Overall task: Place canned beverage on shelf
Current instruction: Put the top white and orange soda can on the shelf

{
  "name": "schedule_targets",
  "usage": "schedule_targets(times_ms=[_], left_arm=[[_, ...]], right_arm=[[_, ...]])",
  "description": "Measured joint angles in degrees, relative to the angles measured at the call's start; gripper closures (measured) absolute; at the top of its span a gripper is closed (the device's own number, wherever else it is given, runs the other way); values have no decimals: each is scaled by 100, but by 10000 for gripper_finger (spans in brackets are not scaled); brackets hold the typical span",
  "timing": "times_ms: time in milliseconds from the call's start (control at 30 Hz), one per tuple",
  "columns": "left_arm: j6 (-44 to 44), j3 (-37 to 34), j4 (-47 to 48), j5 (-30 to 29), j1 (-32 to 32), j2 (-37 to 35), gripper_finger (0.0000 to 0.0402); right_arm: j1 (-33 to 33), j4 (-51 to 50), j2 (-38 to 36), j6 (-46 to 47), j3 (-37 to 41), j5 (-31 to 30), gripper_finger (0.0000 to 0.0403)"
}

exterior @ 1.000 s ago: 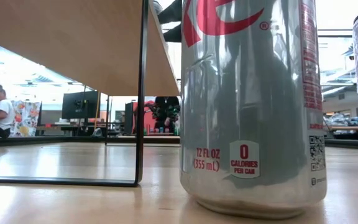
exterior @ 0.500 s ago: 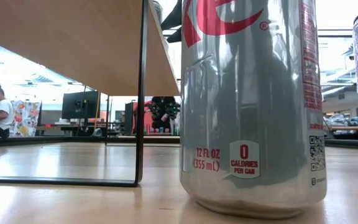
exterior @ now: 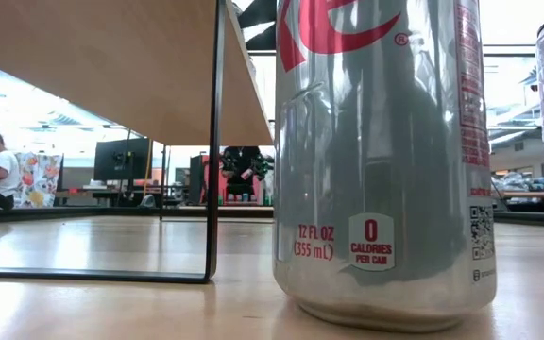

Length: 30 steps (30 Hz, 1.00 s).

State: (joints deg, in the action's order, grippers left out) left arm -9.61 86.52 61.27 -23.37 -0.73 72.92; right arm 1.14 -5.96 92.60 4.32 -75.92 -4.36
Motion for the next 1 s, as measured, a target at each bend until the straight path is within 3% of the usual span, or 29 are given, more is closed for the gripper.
schedule_targets(times_ms=[400,667,833,1000], left_arm=[[-2,10,23,-603,8,-5,18],[-79,9,77,-657,2,-78,18],[-93,9,17,-92,2,-147,18],[-219,9,-62,1318,0,-158,18]], right_arm=[[-397,290,9,157,5,309,140],[-557,212,4,285,2,265,140],[-502,-256,4,324,2,-38,140],[-321,-421,-59,365,2,-27,140]])
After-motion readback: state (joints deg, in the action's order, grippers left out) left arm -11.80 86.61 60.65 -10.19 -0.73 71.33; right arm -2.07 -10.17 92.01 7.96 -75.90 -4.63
